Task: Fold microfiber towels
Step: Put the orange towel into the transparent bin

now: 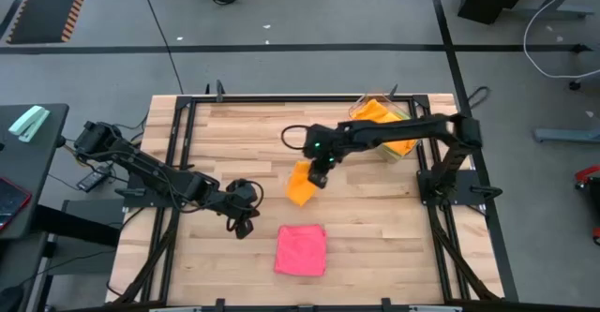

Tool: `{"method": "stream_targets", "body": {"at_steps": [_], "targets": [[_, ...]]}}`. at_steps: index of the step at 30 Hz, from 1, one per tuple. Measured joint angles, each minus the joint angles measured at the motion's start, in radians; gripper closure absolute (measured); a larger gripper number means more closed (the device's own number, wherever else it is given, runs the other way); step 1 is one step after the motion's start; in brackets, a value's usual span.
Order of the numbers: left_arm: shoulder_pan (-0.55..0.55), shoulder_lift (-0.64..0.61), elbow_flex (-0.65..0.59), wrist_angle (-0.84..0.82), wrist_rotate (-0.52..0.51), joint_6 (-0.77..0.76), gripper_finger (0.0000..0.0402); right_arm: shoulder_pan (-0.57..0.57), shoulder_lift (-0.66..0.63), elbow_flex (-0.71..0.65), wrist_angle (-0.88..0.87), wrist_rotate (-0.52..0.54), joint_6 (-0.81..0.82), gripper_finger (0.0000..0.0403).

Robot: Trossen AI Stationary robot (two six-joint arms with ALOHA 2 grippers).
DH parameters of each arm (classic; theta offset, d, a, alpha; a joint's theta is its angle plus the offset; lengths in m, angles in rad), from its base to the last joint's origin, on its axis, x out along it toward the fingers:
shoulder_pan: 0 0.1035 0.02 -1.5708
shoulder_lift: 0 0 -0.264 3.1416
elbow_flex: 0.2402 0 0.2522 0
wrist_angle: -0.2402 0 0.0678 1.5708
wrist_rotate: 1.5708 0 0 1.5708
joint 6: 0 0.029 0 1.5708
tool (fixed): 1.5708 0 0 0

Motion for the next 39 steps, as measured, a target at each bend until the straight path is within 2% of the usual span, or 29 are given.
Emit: {"method": "stream_targets", "body": {"at_steps": [10, 14, 22, 27, 31, 36, 39], "targets": [[-0.003, 0.0, 0.0, 0.009, 0.002, -0.028, 0.0387, -0.096, -0.222, 0.002, -0.359, 0.142, -0.129, 0.039], [-0.003, 0.0, 0.0, 0.009, 0.002, -0.045, 0.0375, -0.191, -0.302, 0.002, -0.401, 0.177, -0.105, 0.039], [-0.003, 0.001, 0.0, 0.008, 0.003, -0.049, 0.0386, -0.418, -0.43, 0.002, -0.552, 0.146, -0.32, 0.039], [-0.002, 0.001, 0.0, 0.008, 0.003, -0.039, 0.039, -0.576, -0.417, 0.002, -0.522, 0.091, -0.483, 0.039], [-0.002, 0.001, 0.0, 0.008, 0.003, -0.039, 0.0383, -0.684, -0.388, 0.002, -0.477, -0.012, -0.666, 0.039], [-0.002, 0.001, 0.0, 0.004, 0.003, -0.039, 0.0379, -0.779, -0.308, 0.002, -0.441, -0.134, -0.779, 0.039], [-0.002, 0.001, 0.0, -0.006, 0.003, -0.039, 0.0386, -0.8, -0.242, 0.002, -0.44, -0.133, -0.832, 0.039]]}}
